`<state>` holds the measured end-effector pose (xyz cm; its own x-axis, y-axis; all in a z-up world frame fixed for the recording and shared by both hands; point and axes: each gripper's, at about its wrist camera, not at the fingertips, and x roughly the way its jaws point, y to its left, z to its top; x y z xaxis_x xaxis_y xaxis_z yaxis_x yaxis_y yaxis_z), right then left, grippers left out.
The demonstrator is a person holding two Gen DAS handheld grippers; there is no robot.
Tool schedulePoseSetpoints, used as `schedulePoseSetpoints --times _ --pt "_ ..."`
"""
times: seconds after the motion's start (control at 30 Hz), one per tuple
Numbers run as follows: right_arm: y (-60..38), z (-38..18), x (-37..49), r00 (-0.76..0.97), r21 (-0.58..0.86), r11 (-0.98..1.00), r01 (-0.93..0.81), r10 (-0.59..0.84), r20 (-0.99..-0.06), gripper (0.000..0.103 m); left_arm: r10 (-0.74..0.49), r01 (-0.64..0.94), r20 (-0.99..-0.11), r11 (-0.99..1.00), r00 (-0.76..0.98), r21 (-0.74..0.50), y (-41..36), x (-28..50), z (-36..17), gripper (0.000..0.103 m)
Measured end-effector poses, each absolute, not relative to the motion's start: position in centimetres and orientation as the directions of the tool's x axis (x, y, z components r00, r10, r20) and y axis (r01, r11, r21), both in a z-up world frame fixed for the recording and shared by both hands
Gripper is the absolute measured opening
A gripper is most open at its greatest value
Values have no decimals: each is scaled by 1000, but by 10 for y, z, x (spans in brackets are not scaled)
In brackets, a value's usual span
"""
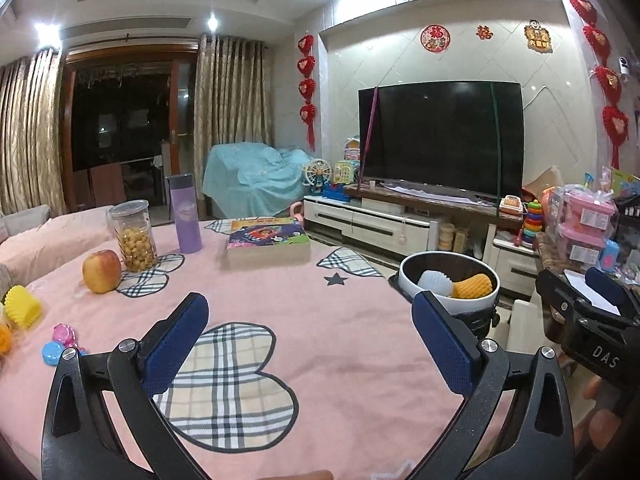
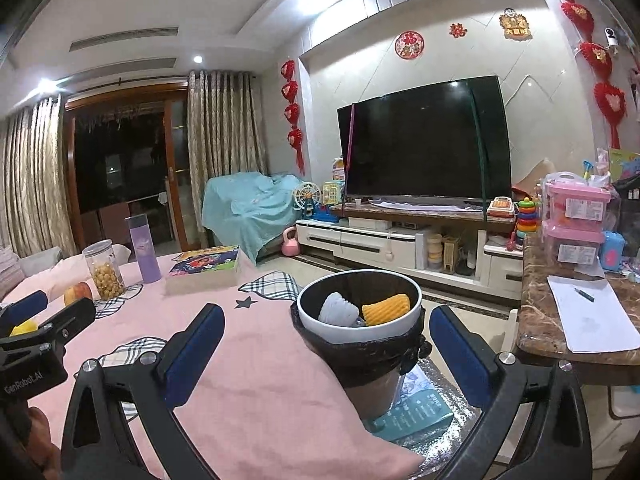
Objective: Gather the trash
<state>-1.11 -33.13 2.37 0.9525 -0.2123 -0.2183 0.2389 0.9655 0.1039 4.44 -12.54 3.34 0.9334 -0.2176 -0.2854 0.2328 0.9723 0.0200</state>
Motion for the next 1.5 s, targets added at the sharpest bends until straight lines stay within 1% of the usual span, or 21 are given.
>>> schedulePoseSetpoints --times 0.4,1.5 --pt "-332 26 -15 956 114 965 237 -211 -204 103 -191 206 -275 978 942 28 -124 41 35 103" --pt "-332 26 -15 957 128 965 228 -197 -214 103 -209 225 -283 974 936 24 -125 41 34 103"
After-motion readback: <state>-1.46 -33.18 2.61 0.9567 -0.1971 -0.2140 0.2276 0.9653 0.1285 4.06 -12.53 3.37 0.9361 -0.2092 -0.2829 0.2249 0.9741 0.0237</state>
